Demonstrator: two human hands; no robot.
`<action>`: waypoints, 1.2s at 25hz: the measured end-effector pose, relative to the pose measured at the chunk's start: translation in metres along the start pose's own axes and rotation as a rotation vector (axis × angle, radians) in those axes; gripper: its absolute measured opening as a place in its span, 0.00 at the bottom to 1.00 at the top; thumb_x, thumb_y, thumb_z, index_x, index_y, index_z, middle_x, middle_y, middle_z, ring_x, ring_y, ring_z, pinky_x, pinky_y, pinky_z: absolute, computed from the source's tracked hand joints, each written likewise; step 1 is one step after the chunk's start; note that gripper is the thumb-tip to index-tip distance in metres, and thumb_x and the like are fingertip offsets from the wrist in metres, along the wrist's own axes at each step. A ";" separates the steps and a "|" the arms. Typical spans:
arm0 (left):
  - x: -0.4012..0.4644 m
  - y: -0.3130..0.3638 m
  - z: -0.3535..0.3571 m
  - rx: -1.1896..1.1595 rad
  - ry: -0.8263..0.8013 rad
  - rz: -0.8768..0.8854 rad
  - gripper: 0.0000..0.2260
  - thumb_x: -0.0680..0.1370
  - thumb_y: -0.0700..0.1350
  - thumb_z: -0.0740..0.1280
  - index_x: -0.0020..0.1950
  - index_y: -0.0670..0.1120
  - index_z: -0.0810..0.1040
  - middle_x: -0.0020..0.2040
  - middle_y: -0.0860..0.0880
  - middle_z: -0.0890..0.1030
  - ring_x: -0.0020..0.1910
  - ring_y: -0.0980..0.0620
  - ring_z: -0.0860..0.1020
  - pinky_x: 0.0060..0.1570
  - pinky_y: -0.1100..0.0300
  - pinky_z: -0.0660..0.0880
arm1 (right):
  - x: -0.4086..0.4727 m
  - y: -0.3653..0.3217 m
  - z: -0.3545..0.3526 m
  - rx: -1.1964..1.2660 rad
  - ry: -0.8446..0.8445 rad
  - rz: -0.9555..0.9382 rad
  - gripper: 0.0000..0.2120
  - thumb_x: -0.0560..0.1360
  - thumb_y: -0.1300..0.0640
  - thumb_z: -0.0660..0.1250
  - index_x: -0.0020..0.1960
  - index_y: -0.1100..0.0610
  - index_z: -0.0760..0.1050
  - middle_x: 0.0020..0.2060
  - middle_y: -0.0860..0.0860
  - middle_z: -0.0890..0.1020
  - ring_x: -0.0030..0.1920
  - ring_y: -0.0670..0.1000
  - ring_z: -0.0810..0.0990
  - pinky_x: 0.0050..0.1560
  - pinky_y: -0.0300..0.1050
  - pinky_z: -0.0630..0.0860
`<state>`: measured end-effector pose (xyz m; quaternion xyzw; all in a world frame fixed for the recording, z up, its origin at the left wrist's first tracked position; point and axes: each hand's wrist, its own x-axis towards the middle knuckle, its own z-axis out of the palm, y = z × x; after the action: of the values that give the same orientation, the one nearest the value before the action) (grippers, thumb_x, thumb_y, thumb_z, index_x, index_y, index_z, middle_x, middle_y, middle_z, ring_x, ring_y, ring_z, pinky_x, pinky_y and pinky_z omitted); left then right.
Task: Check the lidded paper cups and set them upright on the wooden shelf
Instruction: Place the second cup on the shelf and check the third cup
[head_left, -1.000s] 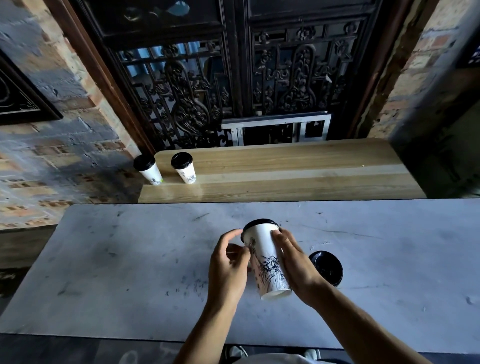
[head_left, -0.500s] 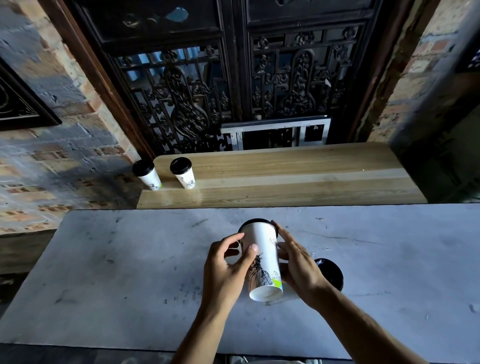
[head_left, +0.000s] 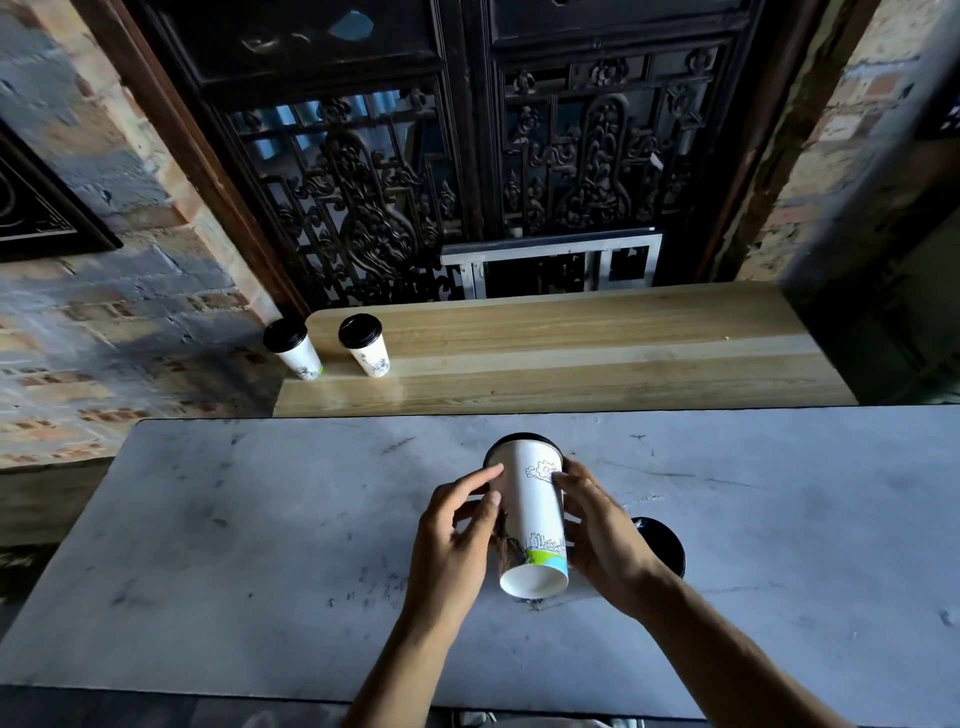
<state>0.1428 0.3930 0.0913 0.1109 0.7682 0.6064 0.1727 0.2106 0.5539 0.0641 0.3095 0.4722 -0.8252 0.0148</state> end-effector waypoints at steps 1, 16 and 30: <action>-0.001 -0.002 0.000 0.001 0.006 0.009 0.14 0.82 0.42 0.68 0.59 0.61 0.85 0.59 0.54 0.83 0.57 0.62 0.82 0.59 0.59 0.79 | 0.000 0.001 -0.001 0.006 -0.002 0.003 0.14 0.84 0.51 0.59 0.68 0.43 0.76 0.55 0.60 0.82 0.49 0.58 0.83 0.48 0.52 0.80; -0.002 -0.003 0.001 -0.079 0.103 -0.028 0.08 0.80 0.43 0.72 0.58 0.52 0.85 0.56 0.55 0.87 0.58 0.57 0.84 0.62 0.50 0.80 | 0.001 0.001 -0.004 0.128 -0.011 0.025 0.15 0.84 0.56 0.60 0.68 0.52 0.79 0.55 0.62 0.80 0.52 0.65 0.81 0.54 0.59 0.80; -0.006 0.003 0.000 0.052 0.106 0.122 0.24 0.81 0.31 0.64 0.51 0.62 0.85 0.54 0.49 0.81 0.53 0.57 0.81 0.48 0.71 0.75 | -0.003 -0.007 -0.003 0.158 -0.091 0.059 0.26 0.83 0.66 0.49 0.74 0.46 0.70 0.35 0.57 0.83 0.33 0.54 0.77 0.30 0.44 0.69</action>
<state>0.1484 0.3911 0.0953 0.1297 0.7835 0.6007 0.0915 0.2123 0.5592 0.0696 0.2856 0.3953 -0.8723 0.0363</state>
